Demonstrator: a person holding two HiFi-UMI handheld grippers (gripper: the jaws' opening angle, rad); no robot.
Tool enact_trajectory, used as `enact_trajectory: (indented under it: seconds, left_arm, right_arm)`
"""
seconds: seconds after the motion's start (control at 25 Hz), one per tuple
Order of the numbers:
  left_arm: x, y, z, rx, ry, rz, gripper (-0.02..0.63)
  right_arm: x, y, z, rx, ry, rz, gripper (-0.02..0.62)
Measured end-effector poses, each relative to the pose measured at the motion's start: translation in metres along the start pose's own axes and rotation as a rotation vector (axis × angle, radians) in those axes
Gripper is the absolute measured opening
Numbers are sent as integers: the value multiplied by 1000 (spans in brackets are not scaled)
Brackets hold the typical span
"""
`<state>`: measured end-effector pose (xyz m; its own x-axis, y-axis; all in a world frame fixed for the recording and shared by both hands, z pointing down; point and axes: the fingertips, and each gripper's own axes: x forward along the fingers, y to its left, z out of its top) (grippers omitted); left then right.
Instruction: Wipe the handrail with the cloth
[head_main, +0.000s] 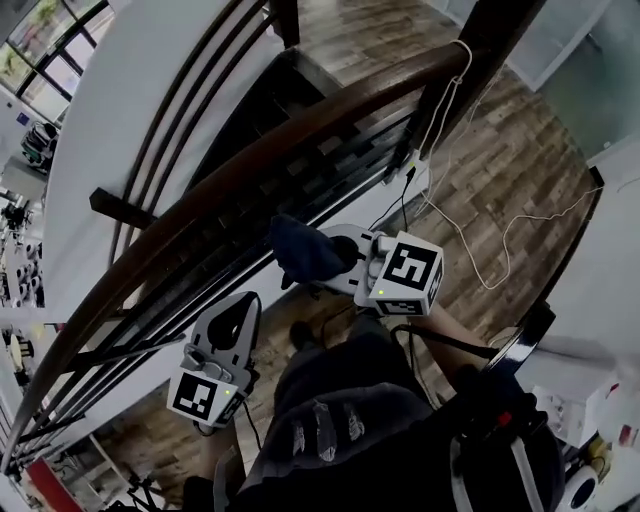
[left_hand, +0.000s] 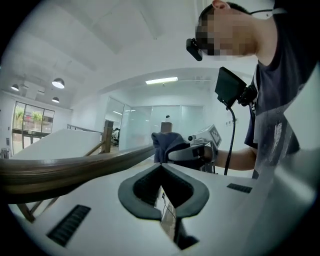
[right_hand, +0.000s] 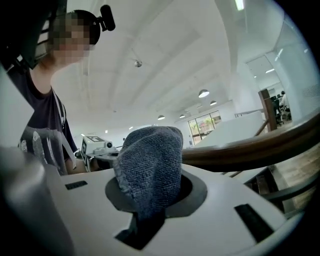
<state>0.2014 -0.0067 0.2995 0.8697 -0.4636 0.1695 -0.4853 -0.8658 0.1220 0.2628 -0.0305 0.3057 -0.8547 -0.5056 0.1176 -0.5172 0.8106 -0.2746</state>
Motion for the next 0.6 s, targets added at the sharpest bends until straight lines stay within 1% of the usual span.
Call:
enact_trajectory:
  seconds: [0.08,0.2,0.24,0.32,0.44,0.6]
  left_arm:
    - [-16,-9,-1,18,7,27,6]
    - [-28,-23,0,64,11,81,6]
    - [-31,-32,1,65,9,102,6]
    - [-39,-54,-4,41,15,136,6]
    - [-43,-82,-15,20,29,155,6]
    - [-46,-108,-18,26,29,152,6]
  right_arm:
    - [-4,22,4,-4,-26,34,67]
    - [-19,43,5,-3,-54,76,67]
    - [-27,51,4,9,-60,97,67]
    - [-46,70,-3,41,-65,146,67]
    - [-71,88,-23,82,-67,173,67]
    - [-87,111,-37,114,-63,191,67]
